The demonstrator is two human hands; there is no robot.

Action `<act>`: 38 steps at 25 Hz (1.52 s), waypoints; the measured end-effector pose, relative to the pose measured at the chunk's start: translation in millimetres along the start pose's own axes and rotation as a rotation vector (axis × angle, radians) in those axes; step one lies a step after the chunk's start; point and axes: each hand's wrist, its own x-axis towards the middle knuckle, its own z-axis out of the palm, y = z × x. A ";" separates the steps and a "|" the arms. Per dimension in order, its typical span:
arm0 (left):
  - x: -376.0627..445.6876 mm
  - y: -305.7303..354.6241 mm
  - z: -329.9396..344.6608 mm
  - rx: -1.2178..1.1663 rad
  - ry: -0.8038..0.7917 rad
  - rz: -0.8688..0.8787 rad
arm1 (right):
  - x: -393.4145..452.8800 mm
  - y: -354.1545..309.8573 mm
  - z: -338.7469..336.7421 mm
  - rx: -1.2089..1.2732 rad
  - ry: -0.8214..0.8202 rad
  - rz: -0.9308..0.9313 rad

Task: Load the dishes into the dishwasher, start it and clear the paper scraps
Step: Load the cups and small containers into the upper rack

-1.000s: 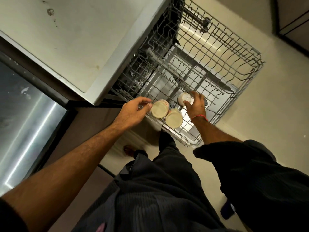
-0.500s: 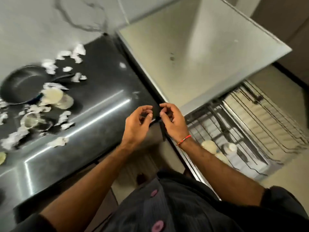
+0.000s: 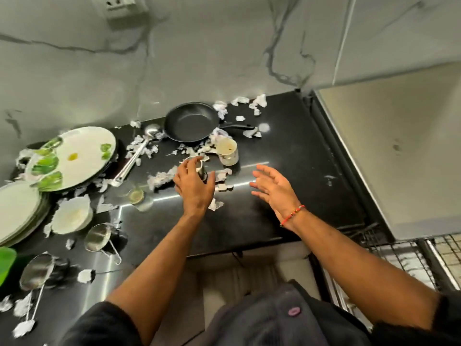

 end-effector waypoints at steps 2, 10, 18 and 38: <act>10.9 -7.7 -2.6 0.064 -0.048 0.093 | 4.1 0.6 8.9 -0.016 0.012 0.003; 76.0 33.9 48.8 0.071 -0.306 0.344 | 1.3 -13.9 1.6 -0.042 0.126 -0.063; 74.5 56.3 73.9 -0.181 -0.276 0.366 | -38.7 -13.8 -60.1 -0.183 0.238 -0.150; -266.8 306.5 187.9 0.018 -1.710 -0.003 | -237.0 57.0 -314.9 -0.567 0.745 -0.299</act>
